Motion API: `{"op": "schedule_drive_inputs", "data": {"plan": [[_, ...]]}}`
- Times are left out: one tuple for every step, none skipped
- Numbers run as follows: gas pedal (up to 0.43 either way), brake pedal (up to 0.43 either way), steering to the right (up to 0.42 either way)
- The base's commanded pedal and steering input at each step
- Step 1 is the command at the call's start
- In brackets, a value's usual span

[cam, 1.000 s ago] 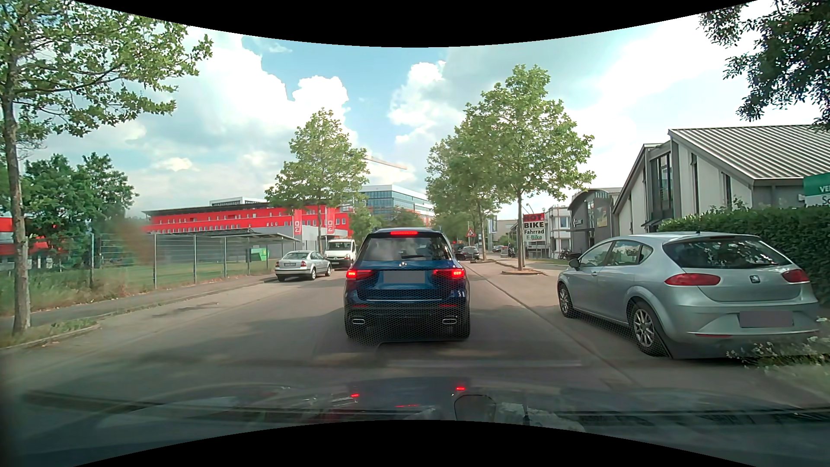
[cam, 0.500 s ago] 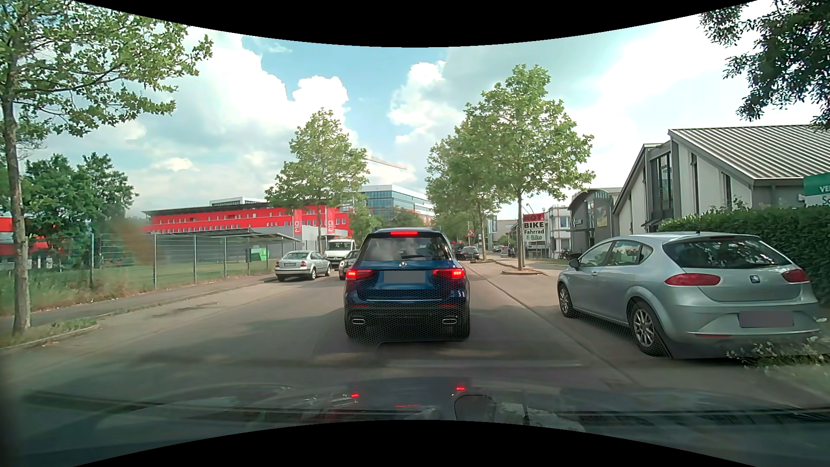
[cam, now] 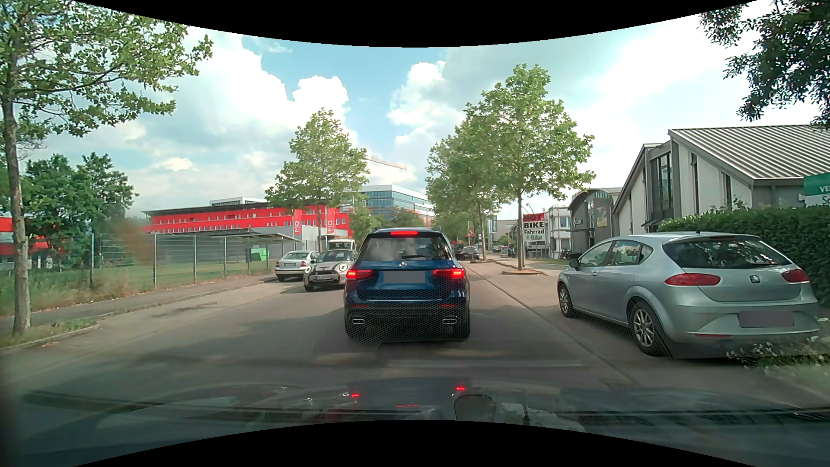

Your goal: Follow the waypoints while adhering to traffic rules and regulations

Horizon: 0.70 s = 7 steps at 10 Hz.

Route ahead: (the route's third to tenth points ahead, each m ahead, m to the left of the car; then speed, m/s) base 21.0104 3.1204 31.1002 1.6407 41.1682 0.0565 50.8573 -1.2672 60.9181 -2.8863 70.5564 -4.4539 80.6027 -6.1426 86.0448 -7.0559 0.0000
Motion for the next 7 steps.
{"op": "schedule_drive_inputs", "data": {"plan": [[0.0,0.268,-0.005],[0.0,0.268,-0.004],[0.0,0.268,-0.005],[0.0,0.268,-0.005],[0.0,0.268,-0.004],[0.0,0.268,-0.004],[0.0,0.268,-0.005]]}}
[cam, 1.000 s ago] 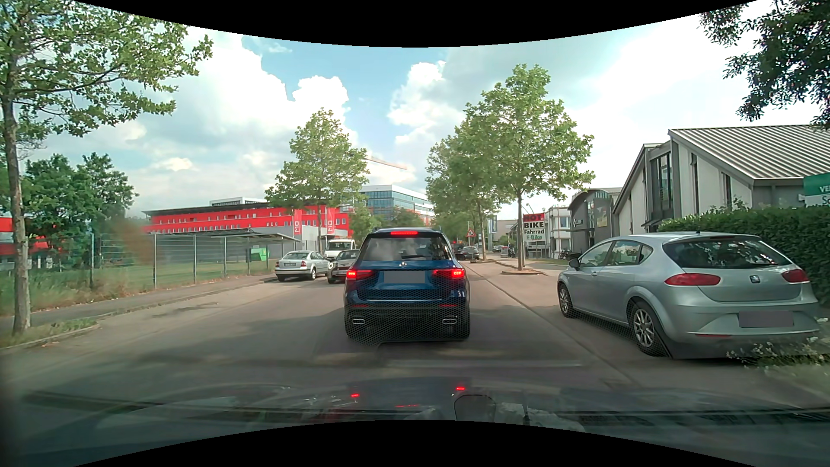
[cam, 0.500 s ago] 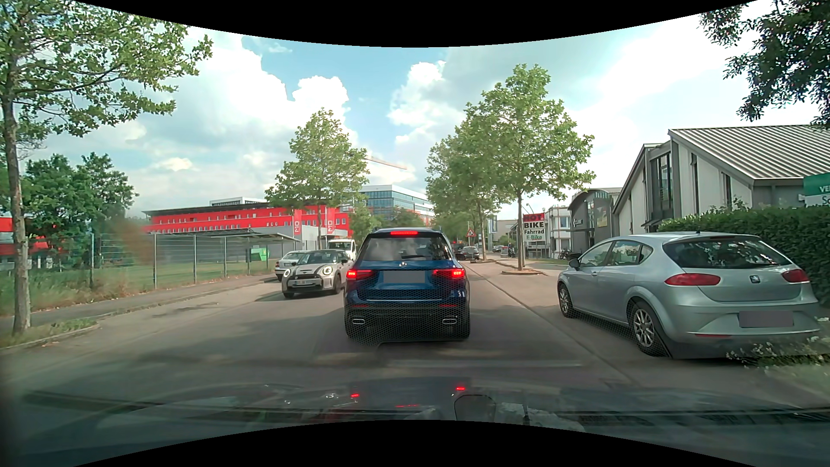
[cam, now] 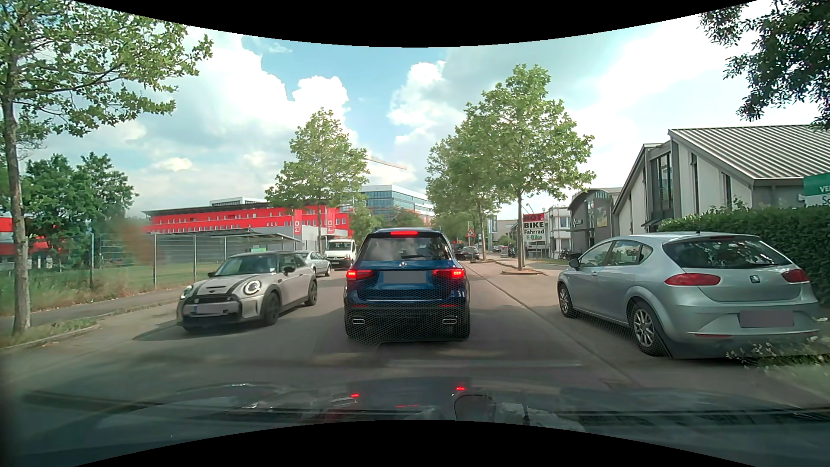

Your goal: Follow the waypoints while adhering to traffic rules and regulations

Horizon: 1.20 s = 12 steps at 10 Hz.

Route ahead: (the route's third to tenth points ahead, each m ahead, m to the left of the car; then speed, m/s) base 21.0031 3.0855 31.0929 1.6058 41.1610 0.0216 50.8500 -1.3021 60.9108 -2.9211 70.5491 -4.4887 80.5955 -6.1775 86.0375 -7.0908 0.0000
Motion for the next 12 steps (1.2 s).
{"op": "schedule_drive_inputs", "data": {"plan": [[0.0,0.268,-0.005],[0.0,0.268,-0.005],[0.0,0.268,-0.005],[0.0,0.268,-0.005],[0.0,0.268,-0.005],[0.0,0.268,-0.005],[0.0,0.268,-0.005],[0.0,0.268,-0.004],[0.0,0.268,-0.005],[0.0,0.268,-0.004],[0.0,0.268,-0.004],[0.0,0.268,-0.005]]}}
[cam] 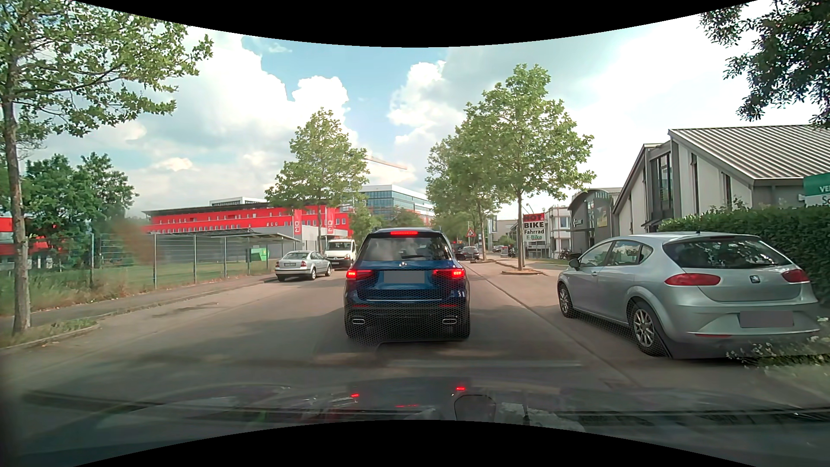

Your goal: Follow the waypoints while adhering to traffic rules and regulations

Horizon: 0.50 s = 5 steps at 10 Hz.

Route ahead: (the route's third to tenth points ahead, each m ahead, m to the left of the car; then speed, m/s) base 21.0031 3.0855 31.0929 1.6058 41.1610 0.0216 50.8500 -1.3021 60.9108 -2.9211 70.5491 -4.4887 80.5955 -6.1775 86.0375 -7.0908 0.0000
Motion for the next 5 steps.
{"op": "schedule_drive_inputs", "data": {"plan": [[0.0,0.268,-0.005],[0.0,0.268,-0.005],[0.0,0.268,-0.004],[0.0,0.268,-0.005],[0.0,0.268,-0.005]]}}
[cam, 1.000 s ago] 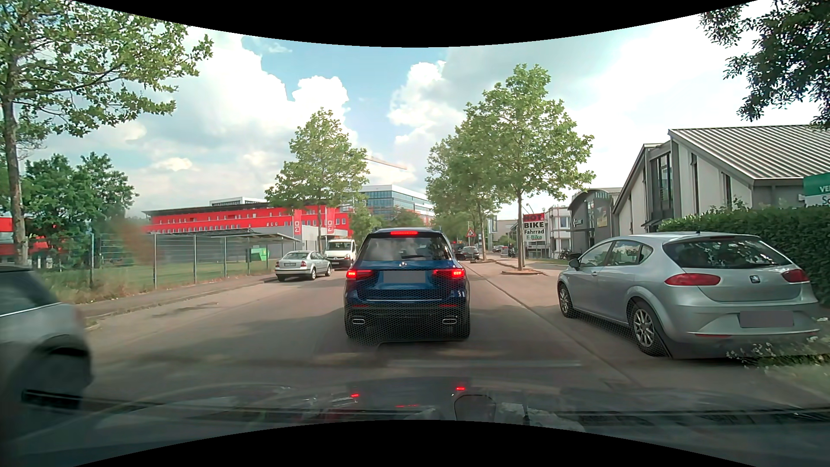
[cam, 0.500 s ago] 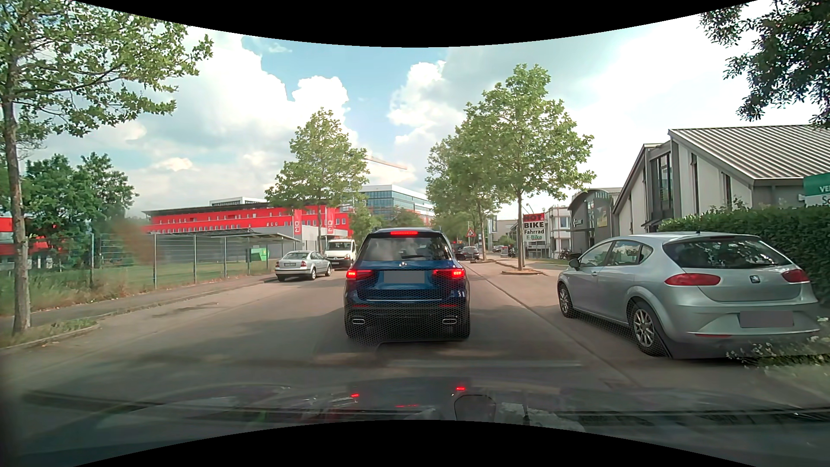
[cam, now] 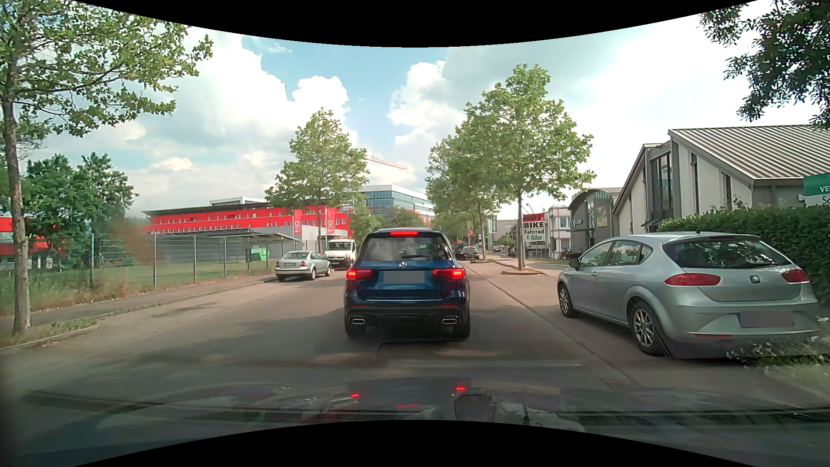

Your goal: Follow the waypoints while adhering to traffic rules and regulations

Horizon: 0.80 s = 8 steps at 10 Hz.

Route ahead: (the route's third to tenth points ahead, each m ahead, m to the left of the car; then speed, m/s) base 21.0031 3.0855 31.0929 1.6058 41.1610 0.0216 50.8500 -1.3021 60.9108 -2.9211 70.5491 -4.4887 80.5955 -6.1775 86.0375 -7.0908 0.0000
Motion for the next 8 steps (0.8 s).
{"op": "schedule_drive_inputs", "data": {"plan": [[0.0,0.268,-0.005],[0.0,0.268,-0.005],[0.0,0.268,-0.005],[0.0,0.268,-0.005],[0.0,0.268,-0.005],[0.0,0.268,-0.005],[0.0,0.268,-0.005],[0.0,0.268,-0.005]]}}
